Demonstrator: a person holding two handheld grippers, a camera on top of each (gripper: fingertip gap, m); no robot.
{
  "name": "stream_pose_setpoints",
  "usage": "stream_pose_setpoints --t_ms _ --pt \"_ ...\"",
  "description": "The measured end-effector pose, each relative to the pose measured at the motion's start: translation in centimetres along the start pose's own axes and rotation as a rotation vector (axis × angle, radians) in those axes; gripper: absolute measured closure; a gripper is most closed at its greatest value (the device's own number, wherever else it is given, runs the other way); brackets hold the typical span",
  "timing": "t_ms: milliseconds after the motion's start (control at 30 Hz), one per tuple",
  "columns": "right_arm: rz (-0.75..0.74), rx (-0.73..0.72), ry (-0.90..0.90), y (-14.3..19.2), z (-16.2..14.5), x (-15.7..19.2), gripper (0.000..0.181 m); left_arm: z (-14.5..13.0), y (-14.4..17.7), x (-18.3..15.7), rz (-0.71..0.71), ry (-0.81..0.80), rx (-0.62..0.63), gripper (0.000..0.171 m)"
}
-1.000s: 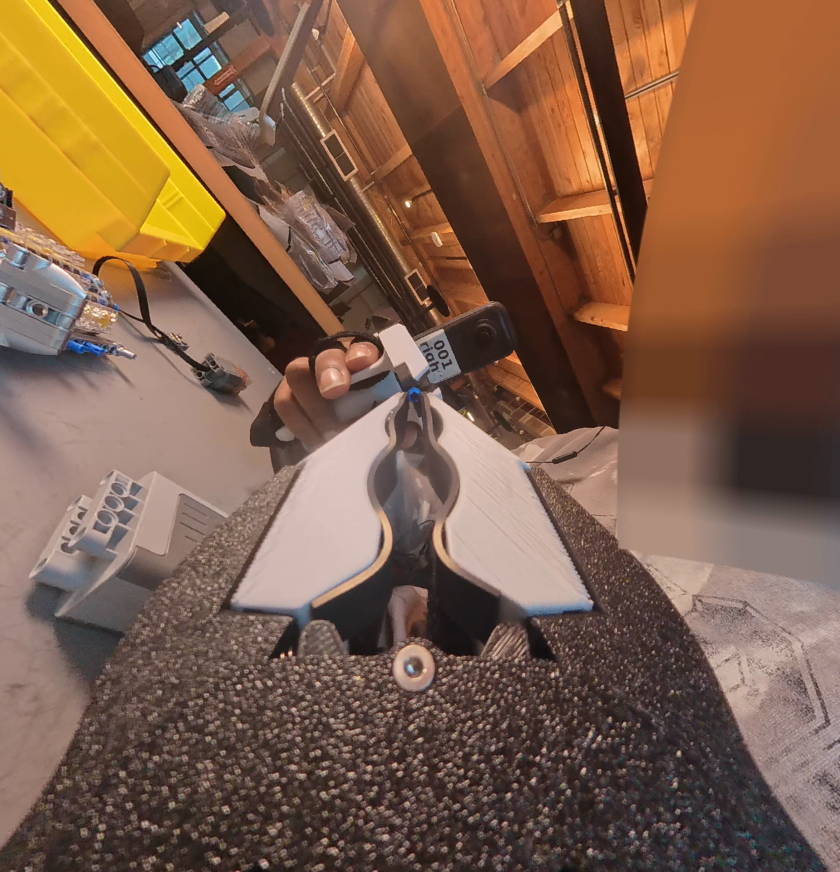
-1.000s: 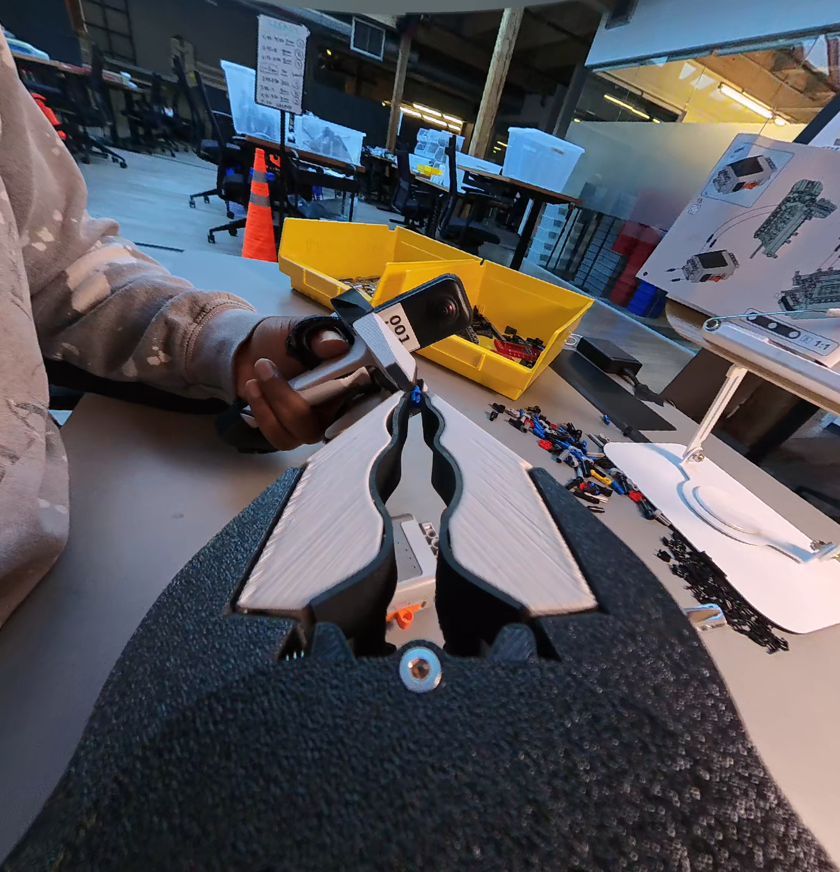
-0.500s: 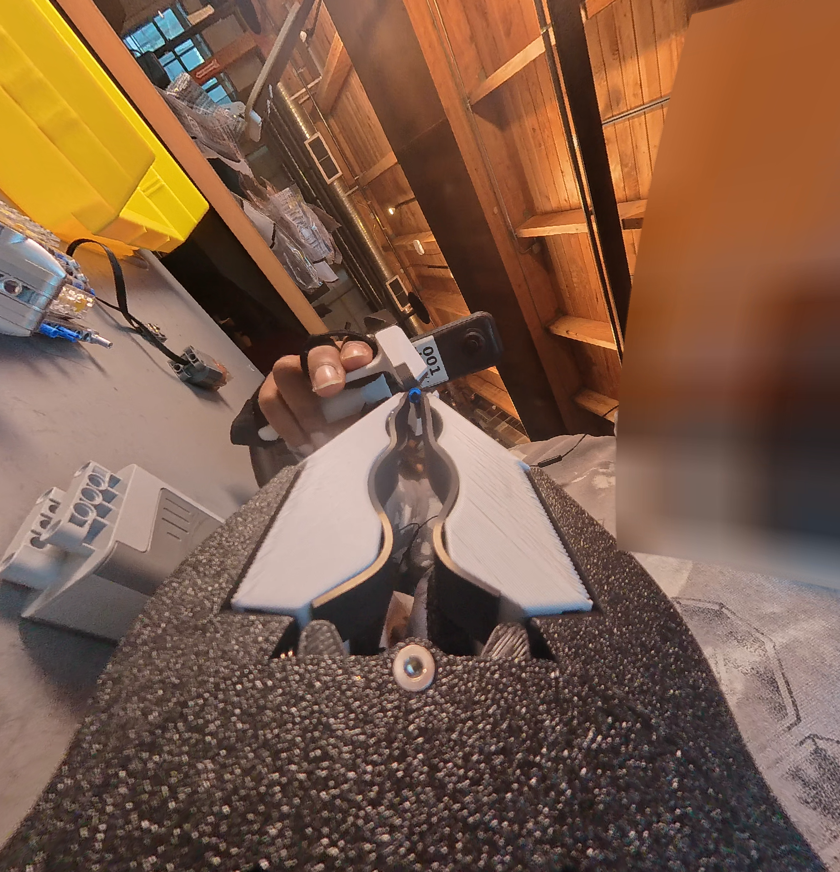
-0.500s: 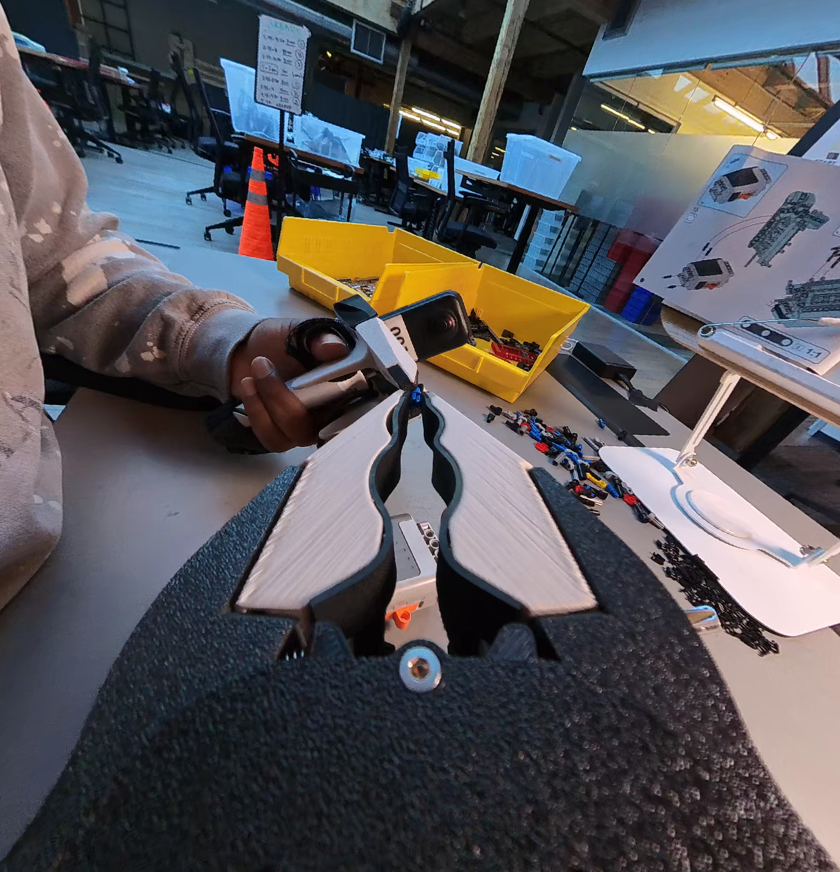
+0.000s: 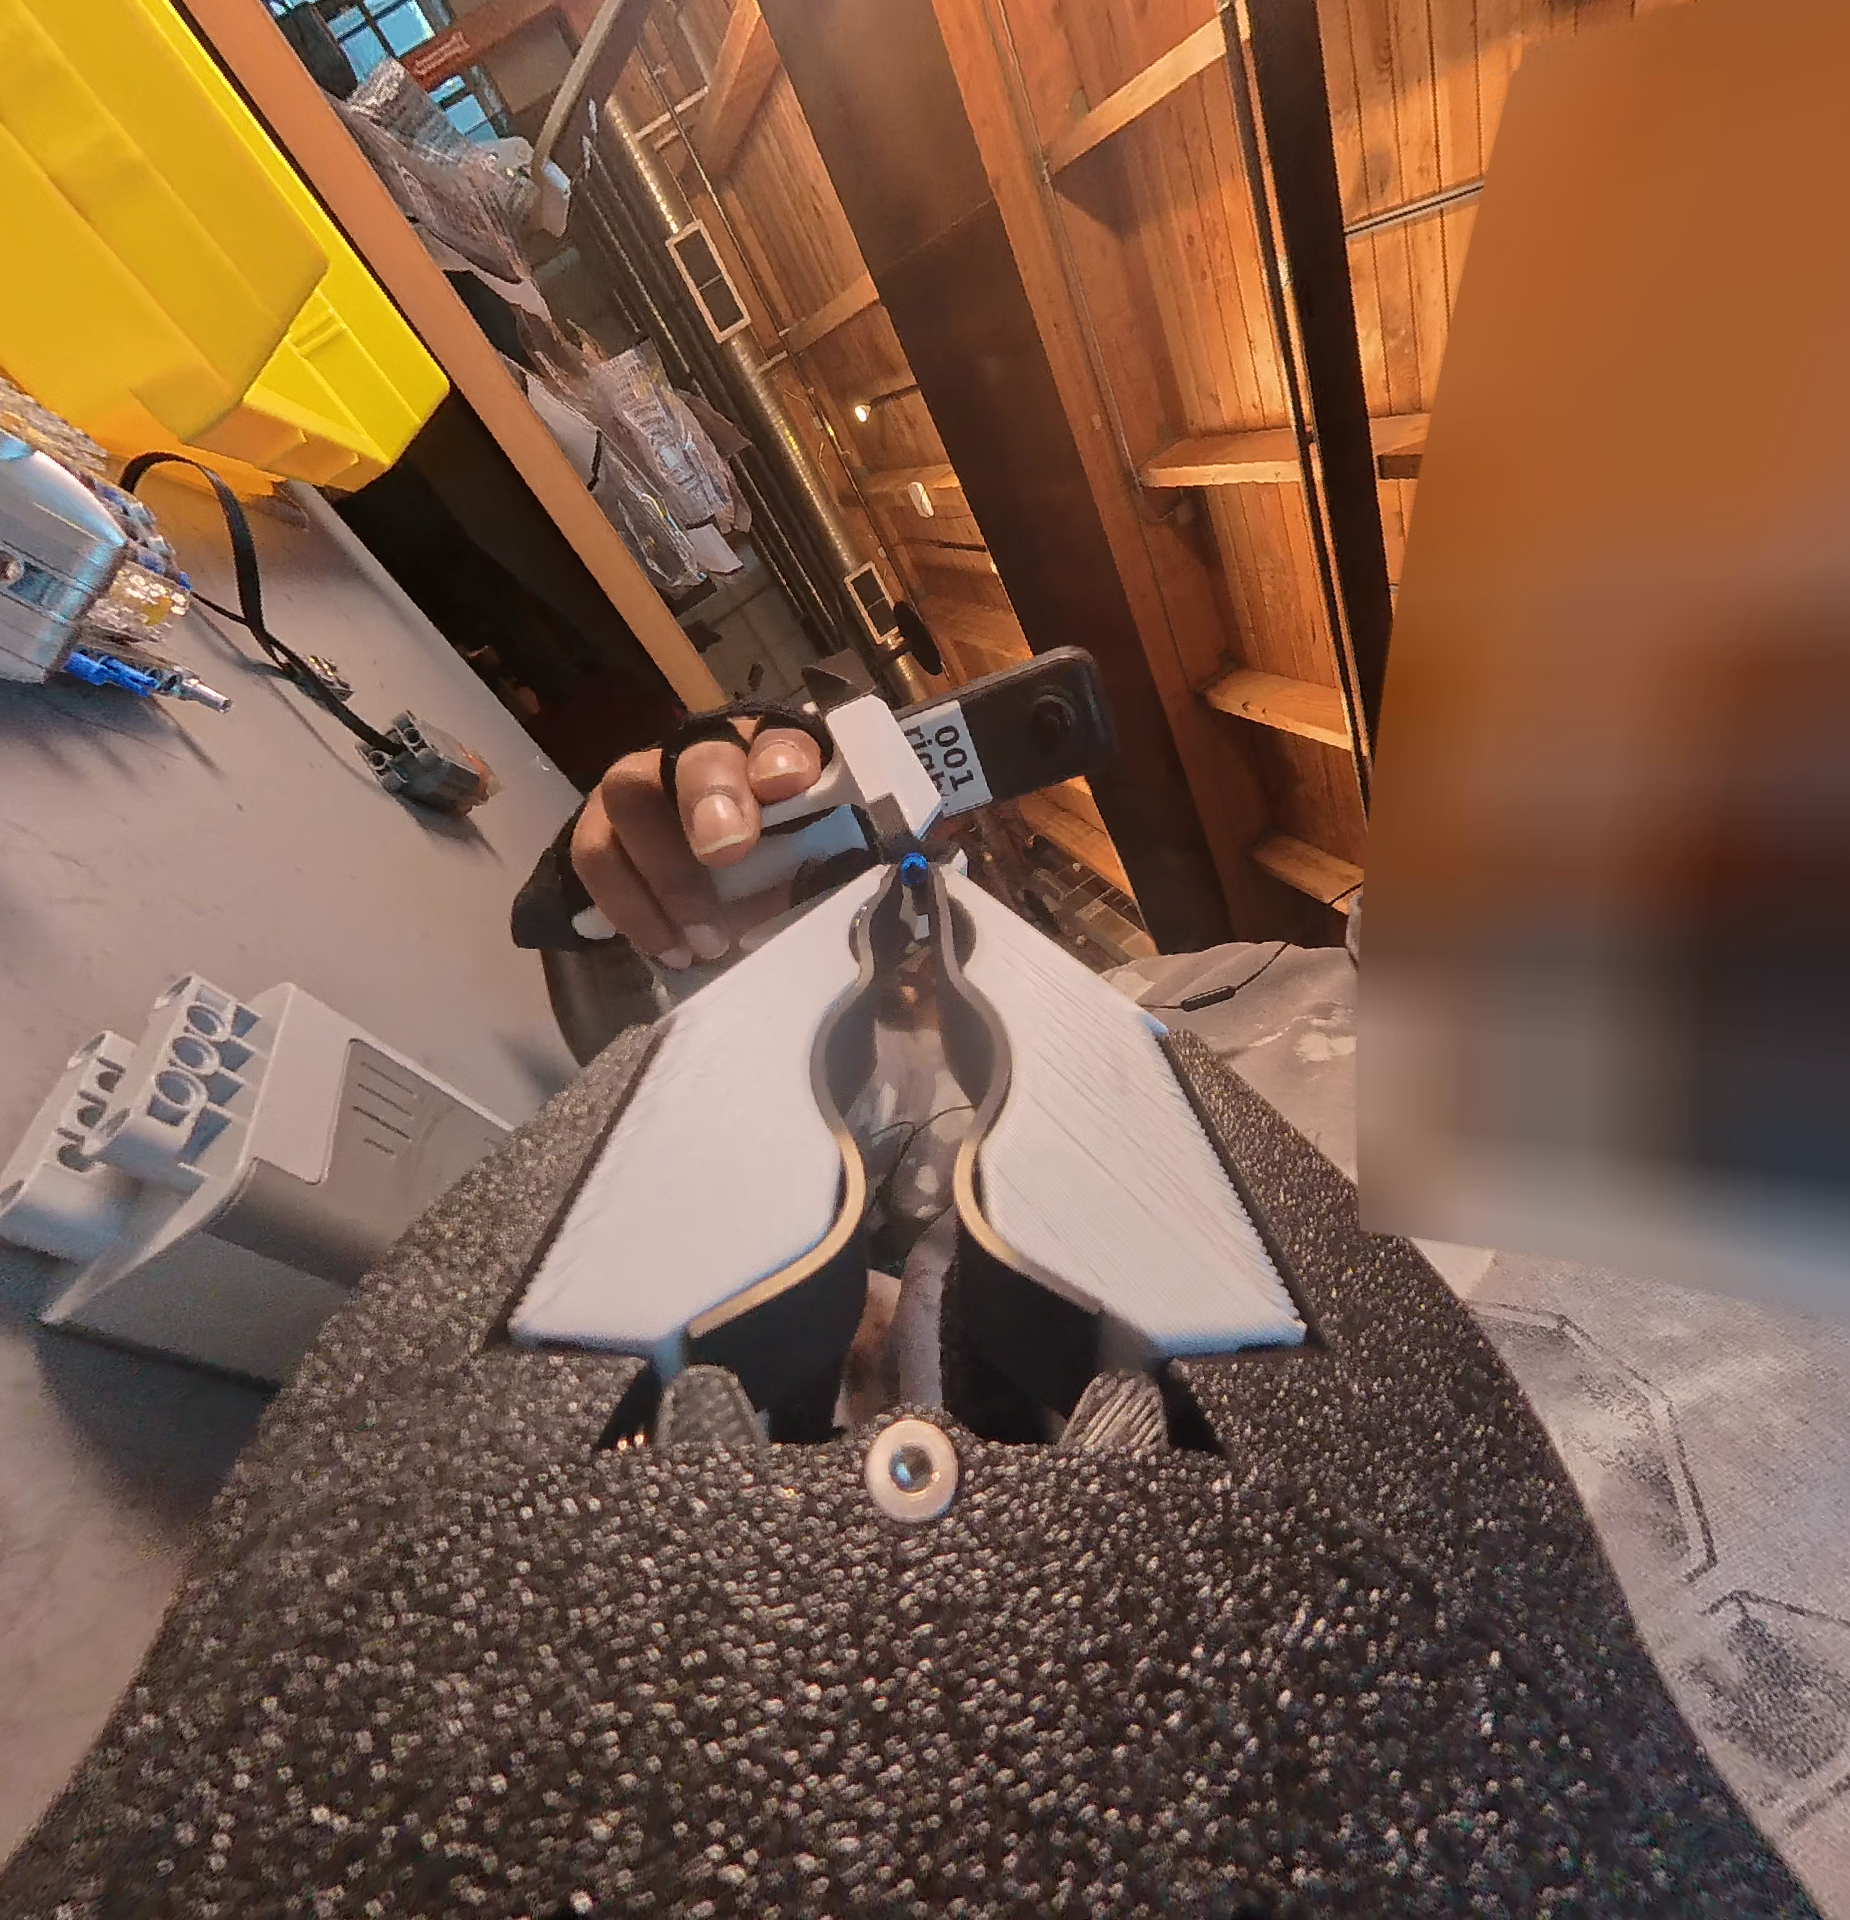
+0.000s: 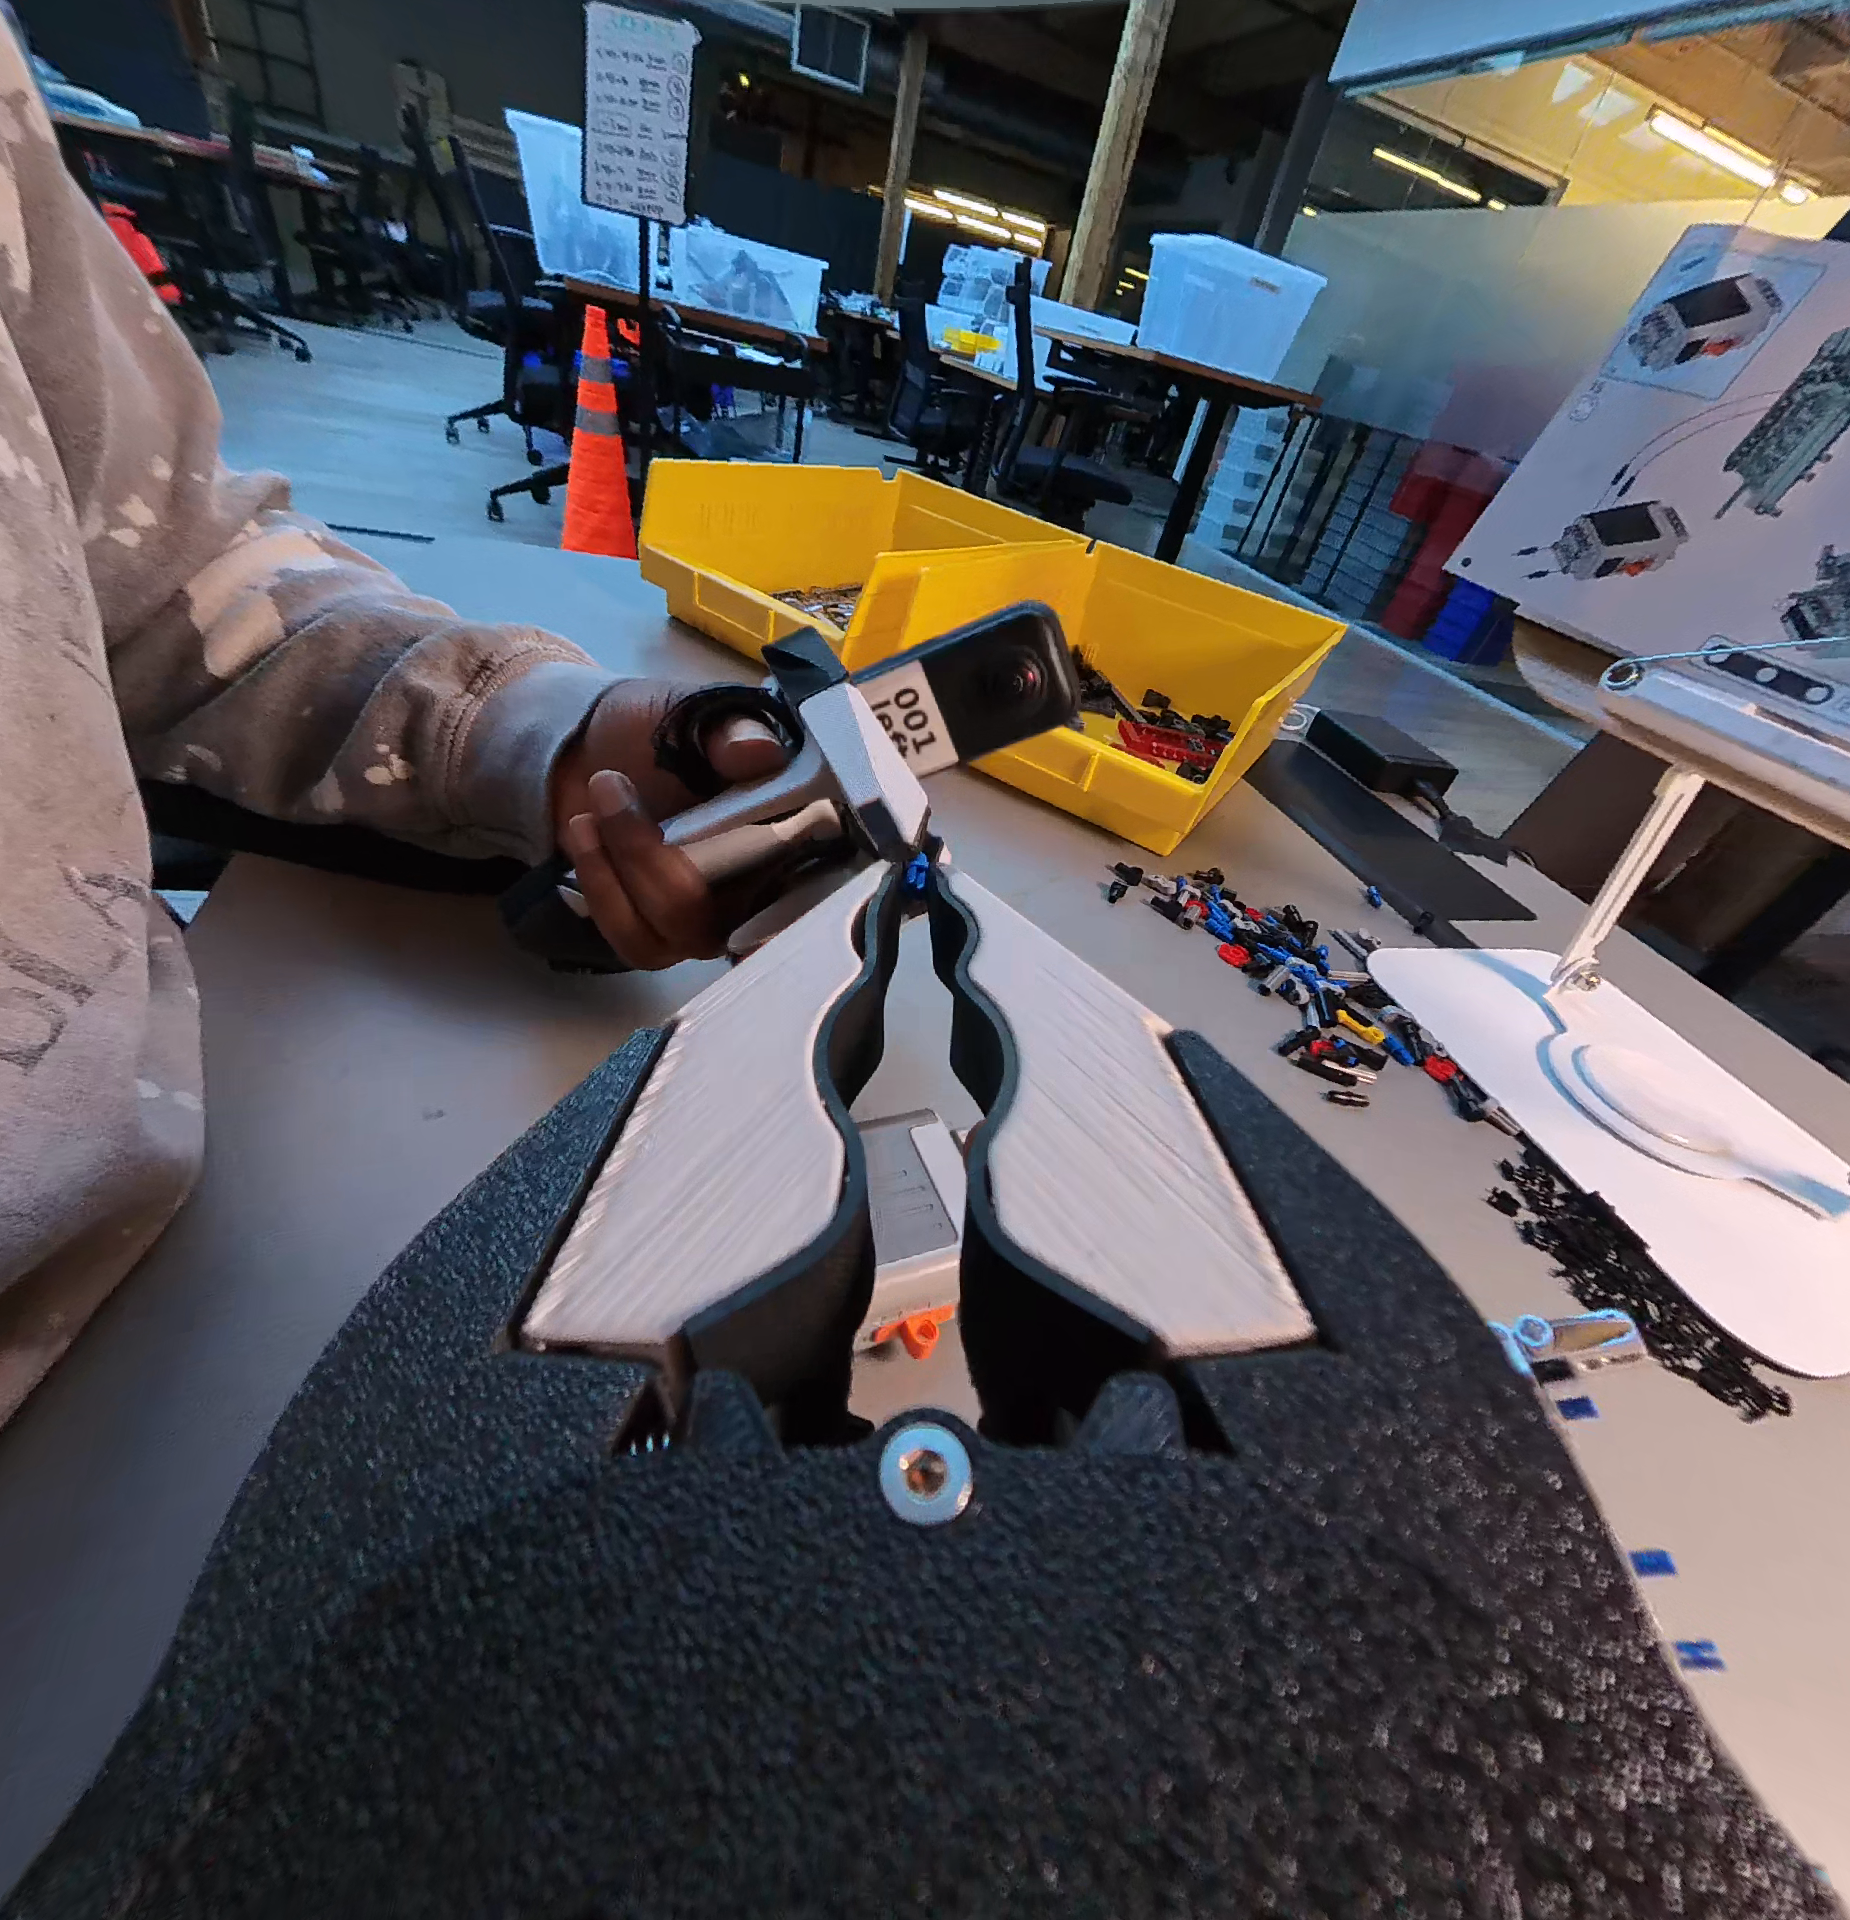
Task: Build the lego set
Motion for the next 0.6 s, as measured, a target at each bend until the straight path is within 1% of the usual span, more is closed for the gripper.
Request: stream_pose_setpoints --t_ms 67,133,200,267,333,400,500,600 --pt "-0.004 0.012 -0.011 0.2 0.0 -0.1 0.178 0.4 0.2 -0.5 0.079 -0.114 0.047 0.169" --pt "-0.015 0.04 -0.025 0.6 -0.3 -0.5 0.177 1.0 0.7 -1.1 0.221 -0.312 0.123 0.167" --pt "-0.007 0.096 -0.04 1.2 -0.8 -0.8 0.177 1.2 1.2 -1.6 0.38 -0.518 0.223 0.155" --pt "-0.002 0.207 -0.029 1.7 -1.8 -1.0 0.177 1.1 1.8 -1.4 0.502 -0.675 0.334 0.142" --pt "0.047 0.325 -0.022 2.2 -2.2 -0.9 0.177 0.7 2.4 -0.6 0.575 -0.729 0.407 0.126" --pt "0.132 0.432 -0.023 2.2 -2.0 -0.3 0.177 0.3 2.6 0.0 0.597 -0.705 0.455 0.116" --pt "0.233 0.578 0.001 1.3 -1.7 0.7 0.177 -0.4 2.0 0.3 0.629 -0.748 0.533 0.111" --pt "0.315 0.71 0.047 -0.3 -2.0 1.7 0.178 -1.4 1.4 0.7 0.713 -0.851 0.655 0.109"
Point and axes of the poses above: each gripper's, where its closed fingertips meet, y back along the fingers, z out of its top, x = y × z across the jaws, the point moved 10 cm from there along y, back along the fingers
